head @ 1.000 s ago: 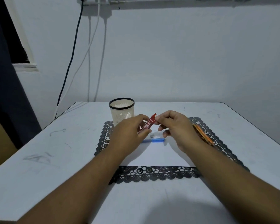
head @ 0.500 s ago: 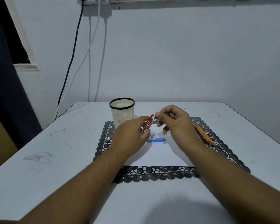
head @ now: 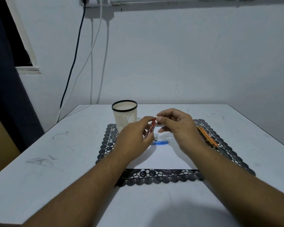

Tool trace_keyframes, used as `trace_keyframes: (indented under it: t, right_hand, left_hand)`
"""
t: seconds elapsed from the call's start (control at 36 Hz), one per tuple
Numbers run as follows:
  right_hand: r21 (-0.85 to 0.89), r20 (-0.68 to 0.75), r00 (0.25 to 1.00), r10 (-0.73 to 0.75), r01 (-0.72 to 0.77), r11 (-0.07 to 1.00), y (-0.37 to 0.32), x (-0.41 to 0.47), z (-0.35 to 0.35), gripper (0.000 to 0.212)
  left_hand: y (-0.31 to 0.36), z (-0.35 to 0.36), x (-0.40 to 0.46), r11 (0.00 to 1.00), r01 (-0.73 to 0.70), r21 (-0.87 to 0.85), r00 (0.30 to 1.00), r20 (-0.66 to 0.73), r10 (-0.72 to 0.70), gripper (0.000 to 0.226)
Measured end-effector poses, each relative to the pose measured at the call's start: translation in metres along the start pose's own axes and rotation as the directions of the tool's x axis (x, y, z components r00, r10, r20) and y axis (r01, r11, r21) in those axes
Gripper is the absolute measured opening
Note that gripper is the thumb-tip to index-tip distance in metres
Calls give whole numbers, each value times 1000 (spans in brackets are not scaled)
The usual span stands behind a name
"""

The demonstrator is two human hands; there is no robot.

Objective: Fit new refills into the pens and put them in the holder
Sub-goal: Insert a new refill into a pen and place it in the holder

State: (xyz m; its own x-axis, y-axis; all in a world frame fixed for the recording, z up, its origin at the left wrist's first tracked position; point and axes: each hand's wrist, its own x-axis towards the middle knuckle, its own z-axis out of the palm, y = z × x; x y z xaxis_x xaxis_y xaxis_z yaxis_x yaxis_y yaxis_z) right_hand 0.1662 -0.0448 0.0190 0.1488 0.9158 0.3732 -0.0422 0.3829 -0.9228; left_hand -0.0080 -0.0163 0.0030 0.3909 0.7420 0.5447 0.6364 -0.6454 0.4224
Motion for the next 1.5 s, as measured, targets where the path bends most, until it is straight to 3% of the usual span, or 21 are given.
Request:
trace_keyframes:
  t: [0.25, 0.39, 0.58, 0.67, 0.78, 0.89, 0.97, 1.19, 1.31, 1.5]
  right_hand:
    - [398, -218, 965, 148, -51, 916, -16, 12, -14, 7]
    - [476, -303, 921, 243, -75, 876, -9, 19, -36, 4]
    - [512, -319, 893, 318, -120, 850, 1, 28, -47, 7]
    - [515, -325, 889, 324, -121, 848, 1, 30, -51, 6]
    - [519, -339, 885, 318, -106, 848, 1, 32, -54, 5]
    - [505, -342, 885, 314, -109, 856, -2, 31, -55, 5]
    - [495, -341, 886, 315, -116, 861, -4, 30, -57, 6]
    - [486, -318, 905, 283, -101, 868, -5, 33, -62, 5]
    - [480, -305, 913, 271, -98, 872, -5, 35, -61, 6]
    - [433, -281, 927, 247, -108, 895, 2, 37, -59, 8]
  left_hand:
    - [-3, 0, 0, 1000, 0, -22, 999, 39, 1, 56]
    - [-6, 1, 4, 984, 51, -173, 999, 24, -48, 54]
    - [-6, 2, 12, 943, 62, -326, 998, -5, -67, 36]
    - [-6, 7, 24, 981, 24, -190, 999, 32, -18, 40]
    - [-6, 20, 55, 989, -13, 151, 995, 103, -3, 47]
    - [3, 36, 84, 880, -76, 468, 986, 170, -5, 28]
    - [9, 47, 99, 782, -136, 608, 966, 256, -31, 25]
    - [5, 71, 117, 662, -154, 733, 919, 352, -176, 20]
    - [3, 71, 115, 624, -208, 753, 929, 353, -115, 26]
    - [-9, 55, 98, 751, -212, 626, 967, 247, 67, 32]
